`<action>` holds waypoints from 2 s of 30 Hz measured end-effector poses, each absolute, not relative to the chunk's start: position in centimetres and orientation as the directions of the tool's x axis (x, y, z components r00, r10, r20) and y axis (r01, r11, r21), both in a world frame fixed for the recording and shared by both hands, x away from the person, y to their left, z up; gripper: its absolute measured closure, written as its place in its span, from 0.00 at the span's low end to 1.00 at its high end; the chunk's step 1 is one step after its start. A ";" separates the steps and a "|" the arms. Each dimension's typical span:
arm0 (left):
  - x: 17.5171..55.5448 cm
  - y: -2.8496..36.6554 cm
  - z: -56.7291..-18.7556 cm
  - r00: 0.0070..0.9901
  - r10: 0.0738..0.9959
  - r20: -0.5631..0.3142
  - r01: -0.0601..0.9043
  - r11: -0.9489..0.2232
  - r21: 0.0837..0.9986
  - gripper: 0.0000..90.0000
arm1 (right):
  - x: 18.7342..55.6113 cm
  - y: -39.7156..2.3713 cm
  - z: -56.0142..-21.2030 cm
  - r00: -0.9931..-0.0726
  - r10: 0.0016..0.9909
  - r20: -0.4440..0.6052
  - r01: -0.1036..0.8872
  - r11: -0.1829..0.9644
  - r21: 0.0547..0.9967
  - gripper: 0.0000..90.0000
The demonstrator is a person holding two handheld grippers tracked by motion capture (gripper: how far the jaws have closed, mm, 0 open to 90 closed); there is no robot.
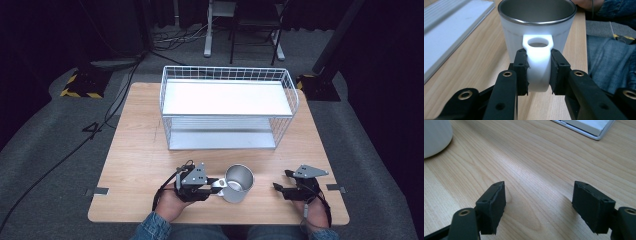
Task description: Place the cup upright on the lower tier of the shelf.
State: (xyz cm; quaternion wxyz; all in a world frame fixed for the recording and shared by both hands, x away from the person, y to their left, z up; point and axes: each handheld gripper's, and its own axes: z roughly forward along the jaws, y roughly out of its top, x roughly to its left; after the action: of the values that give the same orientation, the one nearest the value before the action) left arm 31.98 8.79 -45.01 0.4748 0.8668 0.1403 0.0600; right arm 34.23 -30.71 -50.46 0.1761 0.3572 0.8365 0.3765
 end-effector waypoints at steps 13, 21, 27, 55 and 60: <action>33.2 9.3 -43.4 0.928 0.371 -0.034 0.216 -0.462 0.860 0.80 | 34.4 -30.8 -50.5 -0.683 0.730 -0.012 0.473 0.456 0.754 0.30; 34.3 9.0 -42.2 0.920 0.391 -0.025 0.206 -0.429 0.880 0.79 | 34.4 -30.8 -50.5 -0.682 0.731 -0.010 0.477 0.455 0.752 0.30; 35.3 8.9 -41.7 0.900 0.434 -0.039 0.226 -0.388 0.893 0.80 | 34.4 -30.8 -50.5 -0.682 0.731 -0.011 0.476 0.455 0.752 0.30; 40.5 7.8 -42.6 0.751 0.658 -0.045 0.304 -0.285 0.909 0.80 | 34.3 -30.8 -50.5 -0.686 0.727 -0.017 0.468 0.460 0.755 0.30; 41.0 7.5 -43.0 0.726 0.687 -0.016 0.286 -0.281 0.916 0.79 | 34.3 -30.7 -50.5 -0.686 0.727 -0.020 0.467 0.461 0.754 0.30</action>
State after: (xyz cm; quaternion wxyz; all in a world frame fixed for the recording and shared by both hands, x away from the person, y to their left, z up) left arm 40.99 7.45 -42.96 0.5108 0.7760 0.3136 0.1962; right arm 34.28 -30.74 -50.46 0.1725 0.3565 0.8372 0.3771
